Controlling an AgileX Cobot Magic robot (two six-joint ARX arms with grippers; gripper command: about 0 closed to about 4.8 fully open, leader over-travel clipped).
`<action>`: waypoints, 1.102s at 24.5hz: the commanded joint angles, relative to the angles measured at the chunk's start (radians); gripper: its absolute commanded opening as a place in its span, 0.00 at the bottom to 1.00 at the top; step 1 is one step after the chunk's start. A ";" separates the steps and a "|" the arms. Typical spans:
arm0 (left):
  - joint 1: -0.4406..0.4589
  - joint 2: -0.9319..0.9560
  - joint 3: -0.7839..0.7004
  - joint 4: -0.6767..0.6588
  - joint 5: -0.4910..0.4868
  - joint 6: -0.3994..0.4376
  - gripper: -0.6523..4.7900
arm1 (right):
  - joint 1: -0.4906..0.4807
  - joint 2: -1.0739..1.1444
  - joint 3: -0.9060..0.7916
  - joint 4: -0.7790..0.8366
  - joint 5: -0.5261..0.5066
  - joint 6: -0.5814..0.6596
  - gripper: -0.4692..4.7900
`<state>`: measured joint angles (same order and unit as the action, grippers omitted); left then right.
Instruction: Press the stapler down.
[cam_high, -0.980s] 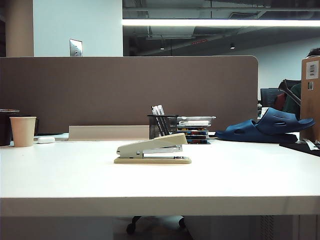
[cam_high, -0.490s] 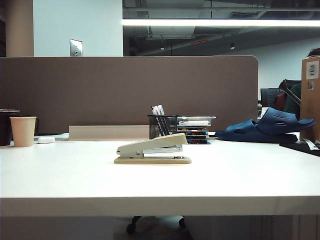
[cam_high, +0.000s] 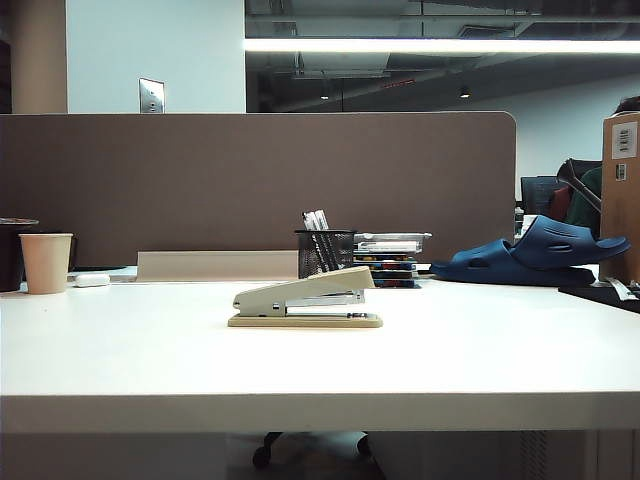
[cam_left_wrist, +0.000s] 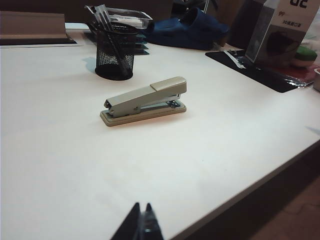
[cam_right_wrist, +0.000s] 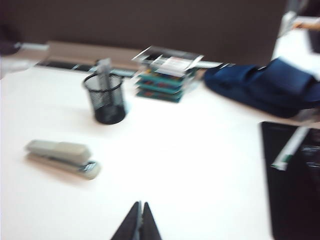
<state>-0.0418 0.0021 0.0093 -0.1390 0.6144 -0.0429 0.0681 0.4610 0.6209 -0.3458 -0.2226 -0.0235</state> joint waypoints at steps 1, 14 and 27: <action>0.000 0.000 0.002 -0.010 0.011 -0.003 0.12 | 0.010 0.167 0.128 -0.047 -0.142 0.002 0.07; 0.000 0.000 0.001 -0.009 0.006 -0.021 0.12 | 0.182 0.705 0.482 -0.076 -0.199 0.080 0.07; 0.000 0.000 0.001 -0.009 0.006 -0.021 0.12 | 0.290 1.116 0.544 0.227 -0.248 0.095 0.07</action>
<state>-0.0418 0.0021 0.0090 -0.1390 0.6144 -0.0616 0.3508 1.5616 1.1614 -0.1825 -0.4355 0.0597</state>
